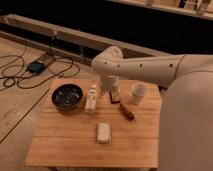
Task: Pick up the ceramic cup
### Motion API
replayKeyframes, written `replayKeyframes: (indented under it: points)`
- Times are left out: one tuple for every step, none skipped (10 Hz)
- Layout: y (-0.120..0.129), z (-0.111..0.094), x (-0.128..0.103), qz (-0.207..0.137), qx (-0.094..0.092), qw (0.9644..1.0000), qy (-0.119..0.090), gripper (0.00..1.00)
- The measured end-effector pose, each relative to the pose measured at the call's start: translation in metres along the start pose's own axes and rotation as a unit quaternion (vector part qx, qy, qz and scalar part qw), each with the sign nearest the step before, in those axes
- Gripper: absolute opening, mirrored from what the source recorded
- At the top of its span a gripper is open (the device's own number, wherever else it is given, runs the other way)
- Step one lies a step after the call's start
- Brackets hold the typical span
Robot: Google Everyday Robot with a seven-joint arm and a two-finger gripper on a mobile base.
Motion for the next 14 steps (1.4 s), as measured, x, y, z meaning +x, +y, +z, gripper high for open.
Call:
replayKeyframes:
  points:
    - [-0.019,0.004,-0.013,0.008,0.002,1.0,-0.002,0.65]
    - [-0.042,0.009,-0.025,0.017,0.006,0.9998,0.001,0.65]
    - [-0.055,0.011,-0.034,0.023,0.005,0.9997,0.002,0.65]
    - [-0.072,0.014,-0.045,0.03,0.006,0.9995,0.006,0.65]
    - [-0.084,0.015,-0.055,0.035,0.008,0.9993,0.007,0.65]
    - [-0.094,0.017,-0.064,0.039,0.009,0.9992,0.009,0.65]
    - [-0.1,0.021,-0.071,0.042,0.009,0.999,0.01,0.65]
    - [-0.108,0.028,-0.078,0.046,0.007,0.9988,0.013,0.65]
    - [-0.113,0.036,-0.083,0.049,0.004,0.9986,0.017,0.65]
    - [-0.115,0.047,-0.085,0.05,0.002,0.9985,0.022,0.65]
    - [-0.118,0.058,-0.087,0.052,-0.001,0.9983,0.028,0.65]
    - [-0.122,0.073,-0.089,0.054,-0.006,0.998,0.034,0.65]
    - [-0.122,0.081,-0.091,0.055,-0.01,0.9978,0.036,0.65]
    - [-0.123,0.093,-0.092,0.055,-0.014,0.9975,0.041,0.64]
